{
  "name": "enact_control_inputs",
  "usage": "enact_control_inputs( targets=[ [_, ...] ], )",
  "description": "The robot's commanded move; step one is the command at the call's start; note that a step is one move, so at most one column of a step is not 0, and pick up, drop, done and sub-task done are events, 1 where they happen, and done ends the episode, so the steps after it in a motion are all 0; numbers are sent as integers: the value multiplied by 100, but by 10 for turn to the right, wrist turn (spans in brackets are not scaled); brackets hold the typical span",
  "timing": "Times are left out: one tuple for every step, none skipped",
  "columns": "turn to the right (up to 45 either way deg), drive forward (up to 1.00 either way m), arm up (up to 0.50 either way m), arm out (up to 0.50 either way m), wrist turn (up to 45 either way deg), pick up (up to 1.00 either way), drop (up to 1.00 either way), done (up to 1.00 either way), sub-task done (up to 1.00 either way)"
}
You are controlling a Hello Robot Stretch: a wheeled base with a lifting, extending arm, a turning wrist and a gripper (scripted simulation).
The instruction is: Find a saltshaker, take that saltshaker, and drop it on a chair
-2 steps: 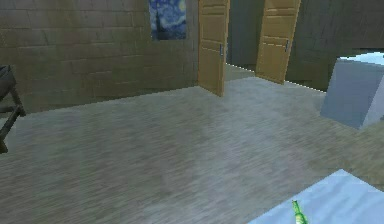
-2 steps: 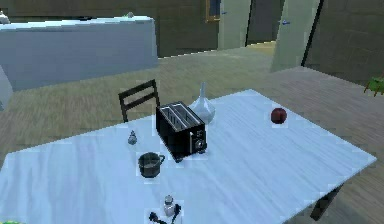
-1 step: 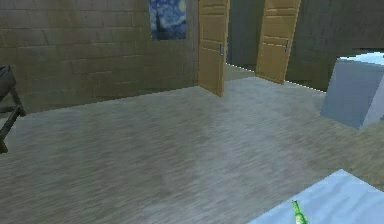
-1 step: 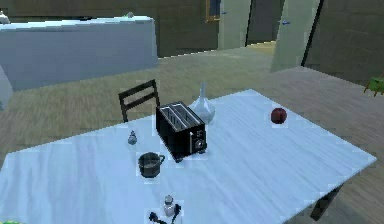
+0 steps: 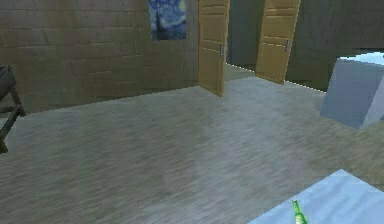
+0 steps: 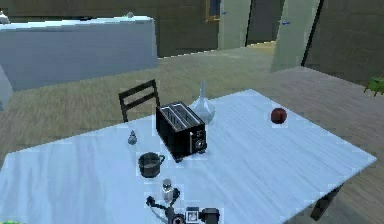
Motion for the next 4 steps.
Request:
enact_control_inputs(
  targets=[
    [0,0,36,0,0,0,0,0,0],
    [0,0,0,0,-450,0,0,0,0],
    [0,0,0,0,-450,0,0,0,0],
    [0,0,0,0,-180,0,0,0,0]
  ],
)
